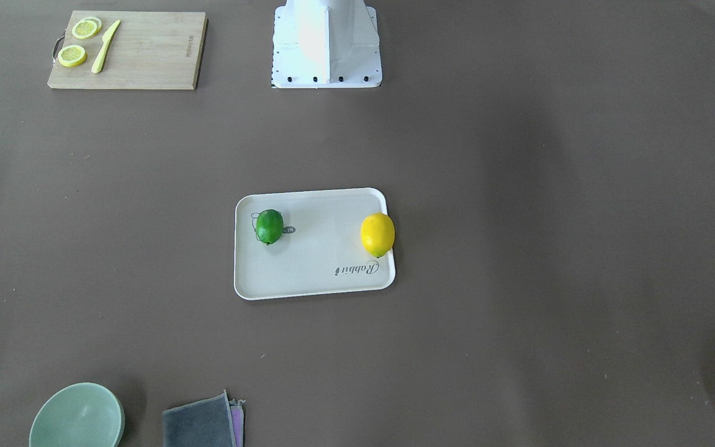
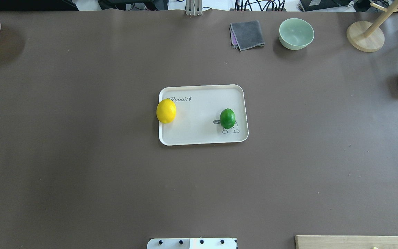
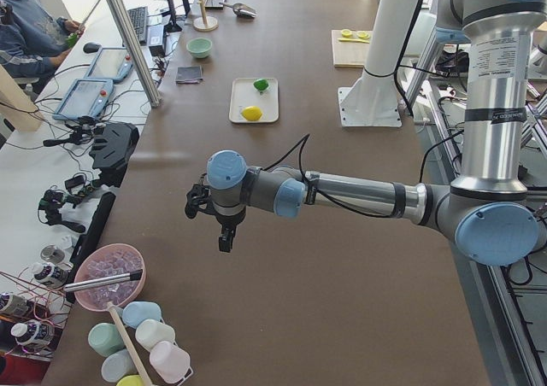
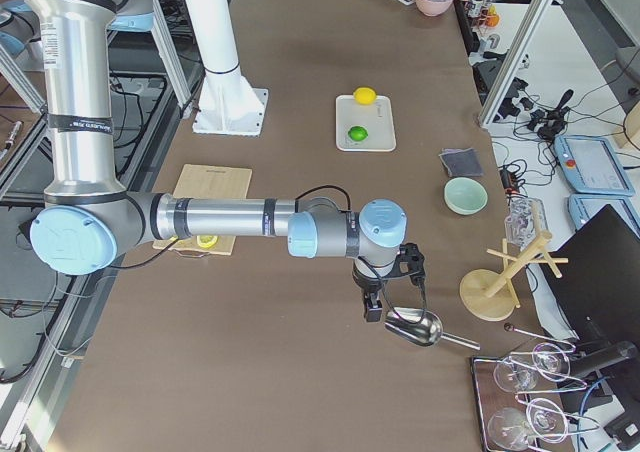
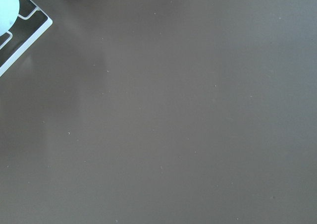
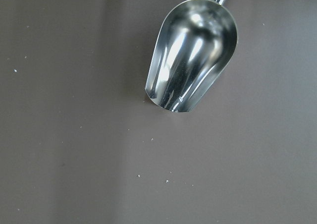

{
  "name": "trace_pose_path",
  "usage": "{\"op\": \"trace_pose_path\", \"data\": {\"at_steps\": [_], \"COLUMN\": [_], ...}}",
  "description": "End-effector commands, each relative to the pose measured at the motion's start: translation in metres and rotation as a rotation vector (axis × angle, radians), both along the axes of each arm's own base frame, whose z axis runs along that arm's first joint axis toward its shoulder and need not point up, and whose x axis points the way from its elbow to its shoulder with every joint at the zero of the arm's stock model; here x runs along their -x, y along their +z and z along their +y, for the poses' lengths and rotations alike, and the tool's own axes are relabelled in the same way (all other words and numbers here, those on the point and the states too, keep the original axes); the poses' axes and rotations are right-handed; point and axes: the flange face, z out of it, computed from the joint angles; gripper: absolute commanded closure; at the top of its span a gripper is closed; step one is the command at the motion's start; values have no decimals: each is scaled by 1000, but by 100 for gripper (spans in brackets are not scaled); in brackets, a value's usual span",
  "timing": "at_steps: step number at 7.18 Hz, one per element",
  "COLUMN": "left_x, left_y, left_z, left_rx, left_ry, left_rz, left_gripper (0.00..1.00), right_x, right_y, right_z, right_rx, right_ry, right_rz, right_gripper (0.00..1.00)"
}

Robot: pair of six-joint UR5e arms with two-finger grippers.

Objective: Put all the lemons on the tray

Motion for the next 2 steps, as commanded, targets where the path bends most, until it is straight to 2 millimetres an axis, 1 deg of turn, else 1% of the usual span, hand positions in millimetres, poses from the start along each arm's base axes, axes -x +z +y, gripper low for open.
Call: {"op": "trace_pose_path", "data": {"at_steps": [1, 2], "left_x": [-1, -1], "left_y": [0, -5], "left_z": [-2, -4], "left_rx": [-2, -11], "left_ry": [1, 1], "left_rz": [0, 1], "left_gripper": [2, 2], "right_x": [2, 6], "right_y": [-3, -5], "right_z": [0, -2], "right_rx": [1, -2], "right_ry": [-2, -7], "right_rz": [-21, -30], "right_gripper": [0, 0]}}
